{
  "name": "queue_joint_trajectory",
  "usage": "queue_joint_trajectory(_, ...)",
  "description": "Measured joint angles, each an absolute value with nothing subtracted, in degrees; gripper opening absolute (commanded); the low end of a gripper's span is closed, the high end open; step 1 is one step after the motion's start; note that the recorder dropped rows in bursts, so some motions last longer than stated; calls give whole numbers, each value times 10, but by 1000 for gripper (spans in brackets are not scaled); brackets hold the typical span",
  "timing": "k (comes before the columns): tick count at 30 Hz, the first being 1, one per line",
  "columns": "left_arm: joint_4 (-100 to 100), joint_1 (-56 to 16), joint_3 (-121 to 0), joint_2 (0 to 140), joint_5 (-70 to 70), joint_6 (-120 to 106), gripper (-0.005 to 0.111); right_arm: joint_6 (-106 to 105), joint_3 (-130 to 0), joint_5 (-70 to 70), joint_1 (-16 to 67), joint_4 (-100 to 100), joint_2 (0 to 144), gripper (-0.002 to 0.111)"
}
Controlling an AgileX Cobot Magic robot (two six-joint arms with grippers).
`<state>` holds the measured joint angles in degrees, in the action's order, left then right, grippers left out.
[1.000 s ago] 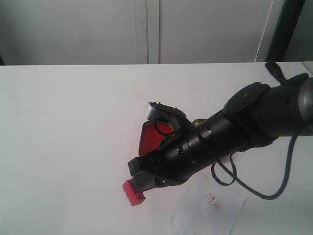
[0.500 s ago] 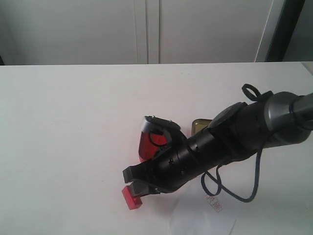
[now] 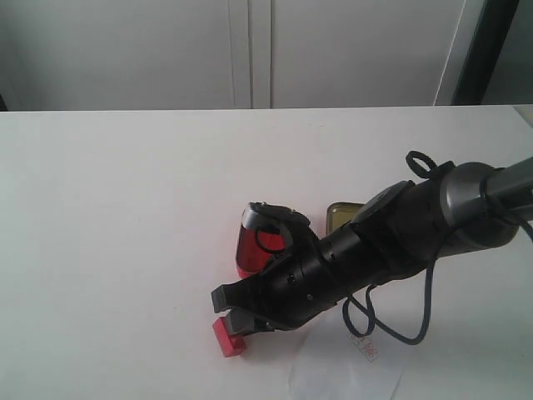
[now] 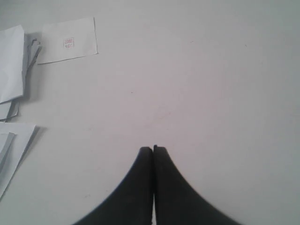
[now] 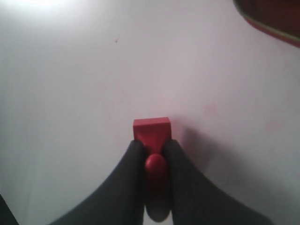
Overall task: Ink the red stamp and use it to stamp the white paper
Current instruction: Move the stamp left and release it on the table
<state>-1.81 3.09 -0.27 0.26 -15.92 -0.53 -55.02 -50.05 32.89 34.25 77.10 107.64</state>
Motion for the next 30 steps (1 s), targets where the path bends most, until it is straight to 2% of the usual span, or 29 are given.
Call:
queue_joint_trajectory(3,-18,31,-3,3,-159,-5,0,-550,-500,328,343,771,1076,30)
queue_joint_trajectory(11,-18,31,-3,3,-159,-5,0,-550,-500,320,343,772,1076,42)
queue_joint_trajectory(21,-18,31,-3,3,-159,-5,0,-546,-500,310,341,774,1076,43)
queue_joint_trajectory(30,-18,31,-3,3,-159,-5,0,-545,-500,316,308,761,1076,43)
